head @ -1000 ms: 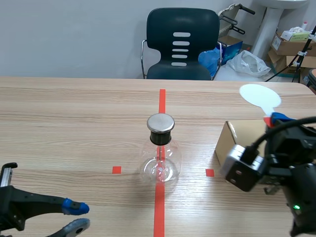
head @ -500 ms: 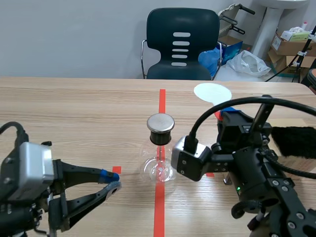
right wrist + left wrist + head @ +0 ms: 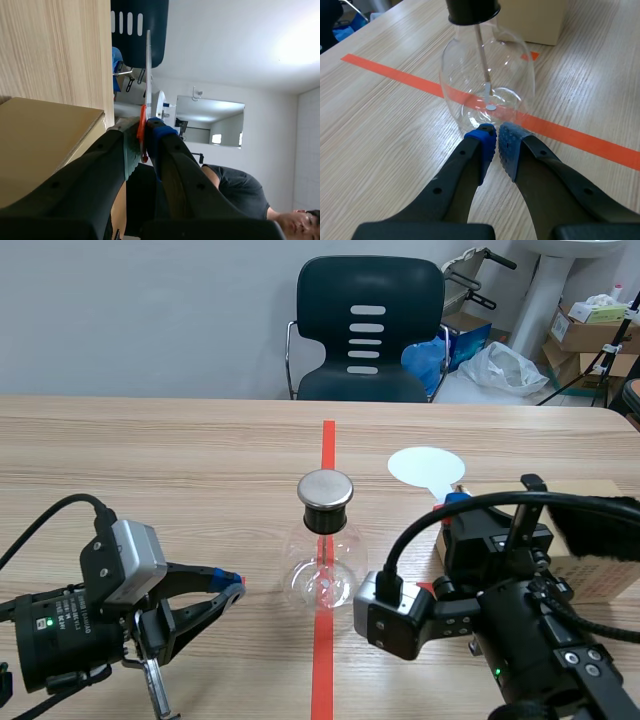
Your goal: Do the electroscope experiment
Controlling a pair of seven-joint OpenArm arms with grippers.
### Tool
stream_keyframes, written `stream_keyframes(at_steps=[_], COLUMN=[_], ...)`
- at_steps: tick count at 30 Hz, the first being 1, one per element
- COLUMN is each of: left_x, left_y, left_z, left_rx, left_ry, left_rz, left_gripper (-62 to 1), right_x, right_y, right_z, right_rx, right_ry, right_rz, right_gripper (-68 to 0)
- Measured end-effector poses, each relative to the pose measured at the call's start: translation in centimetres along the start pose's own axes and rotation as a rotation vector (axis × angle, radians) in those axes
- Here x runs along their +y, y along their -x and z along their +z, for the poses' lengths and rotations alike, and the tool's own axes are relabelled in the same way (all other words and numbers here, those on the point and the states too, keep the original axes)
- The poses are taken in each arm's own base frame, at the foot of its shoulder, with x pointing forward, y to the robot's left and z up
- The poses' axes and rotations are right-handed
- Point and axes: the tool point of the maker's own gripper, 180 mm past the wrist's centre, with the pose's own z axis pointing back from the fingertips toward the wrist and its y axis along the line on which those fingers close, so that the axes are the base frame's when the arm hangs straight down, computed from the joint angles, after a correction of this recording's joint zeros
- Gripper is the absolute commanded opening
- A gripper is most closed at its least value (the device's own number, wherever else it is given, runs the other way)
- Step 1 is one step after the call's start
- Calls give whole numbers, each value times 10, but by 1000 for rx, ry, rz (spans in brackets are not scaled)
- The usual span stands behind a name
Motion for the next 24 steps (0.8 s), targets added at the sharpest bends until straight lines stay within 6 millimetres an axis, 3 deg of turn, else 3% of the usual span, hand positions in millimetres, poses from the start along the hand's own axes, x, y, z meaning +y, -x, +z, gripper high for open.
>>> stream_keyframes(at_steps=[11,24], left_x=[12,20], left_y=[12,17], left_z=[-19,-26], left_rx=[8,16], left_ry=[-45,-65], left_rz=[23,26], left_gripper=[-548,-548], right_x=[-6,-6], right_y=[-8,-8], right_z=[3,3], right_rx=[-40,-43], right_ry=[40,41], right_rz=[4,3], right_gripper=[-665,-665])
